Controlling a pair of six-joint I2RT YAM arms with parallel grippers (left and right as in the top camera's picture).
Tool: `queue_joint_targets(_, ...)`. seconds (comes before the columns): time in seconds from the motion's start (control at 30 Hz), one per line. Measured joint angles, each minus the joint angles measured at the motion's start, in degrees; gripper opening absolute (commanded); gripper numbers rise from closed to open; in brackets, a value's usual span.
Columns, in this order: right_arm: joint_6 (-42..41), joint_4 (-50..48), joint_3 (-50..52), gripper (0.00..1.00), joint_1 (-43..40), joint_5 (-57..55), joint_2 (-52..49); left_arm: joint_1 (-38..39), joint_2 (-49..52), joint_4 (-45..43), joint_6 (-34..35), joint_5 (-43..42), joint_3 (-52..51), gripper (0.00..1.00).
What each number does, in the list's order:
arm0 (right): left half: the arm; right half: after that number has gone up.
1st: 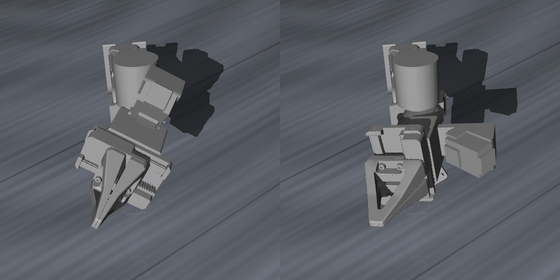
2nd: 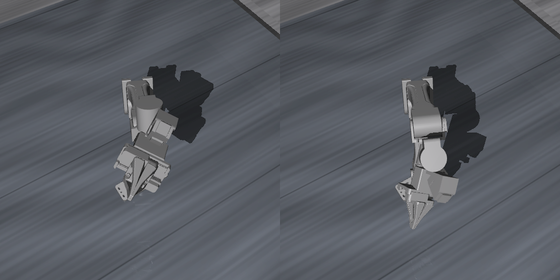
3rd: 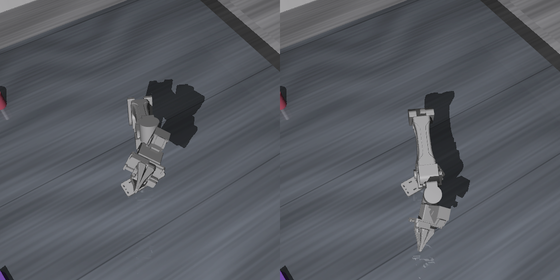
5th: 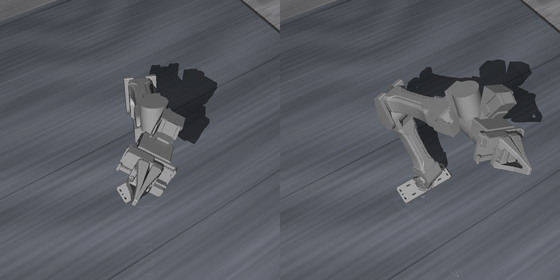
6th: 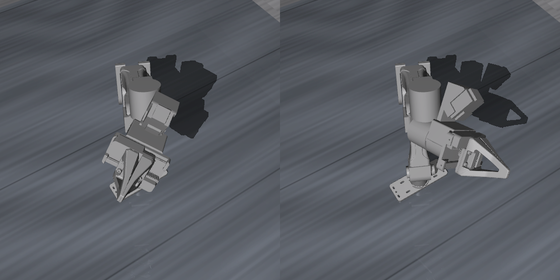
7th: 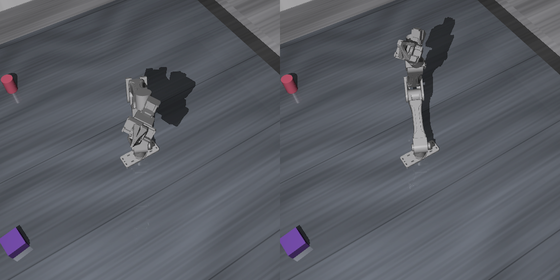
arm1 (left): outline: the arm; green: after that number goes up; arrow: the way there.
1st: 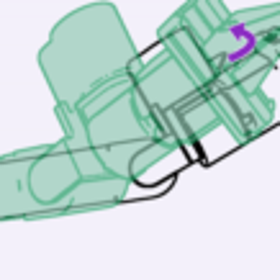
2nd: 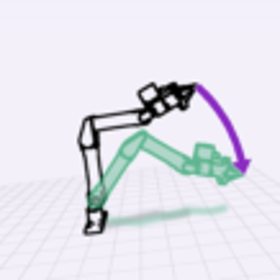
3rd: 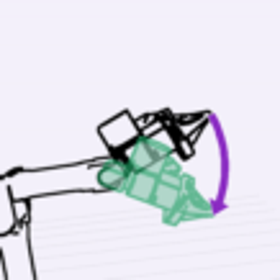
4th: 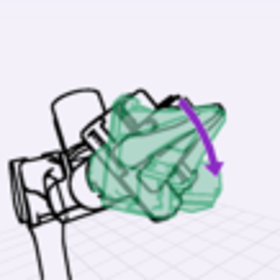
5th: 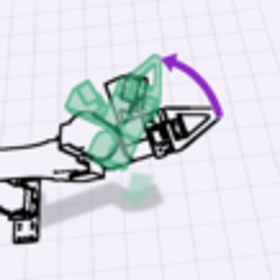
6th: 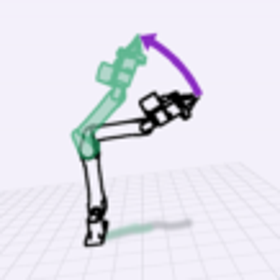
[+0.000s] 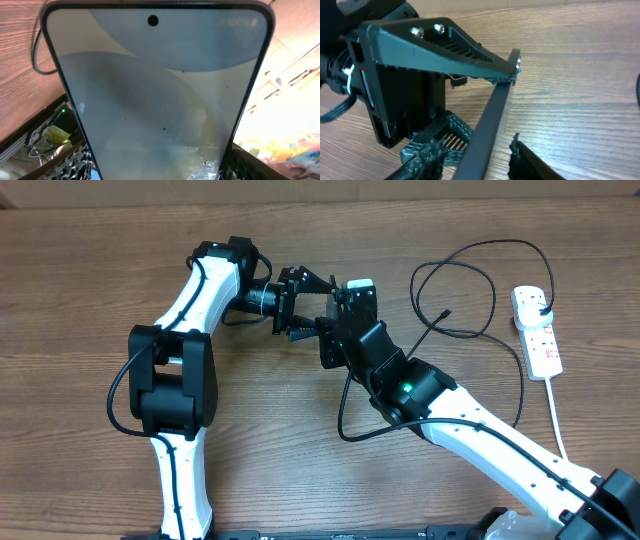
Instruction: Plug charger to phone and switch on socket
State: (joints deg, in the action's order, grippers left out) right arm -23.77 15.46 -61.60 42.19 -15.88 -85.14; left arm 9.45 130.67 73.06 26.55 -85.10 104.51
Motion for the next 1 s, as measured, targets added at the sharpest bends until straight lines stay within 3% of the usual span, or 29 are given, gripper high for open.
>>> queue_joint_targets(0.3,-0.11,0.50,0.00,0.18,0.00,-0.07,0.00,0.00,0.00,0.00,-0.02,0.31,0.00,0.70)
queue_joint_targets(0.67,-0.66,1.27,0.00,0.04,-0.28,-2.08,0.00,-0.33,0.00,0.00,-0.02,0.22,0.00,0.75)
queue_joint_targets(0.77,-0.66,1.27,0.00,0.04,-0.44,-1.73,0.00,-0.33,0.00,-0.04,0.00,0.20,0.00,0.82)
queue_joint_targets(0.87,-0.57,1.11,0.00,0.04,-0.57,-0.96,0.00,-0.31,0.00,-2.10,-0.02,0.22,0.00,1.00)
queue_joint_targets(1.0,-0.33,0.35,0.00,0.04,-0.57,0.50,0.00,-0.15,0.00,-7.19,1.81,1.22,0.13,1.00)
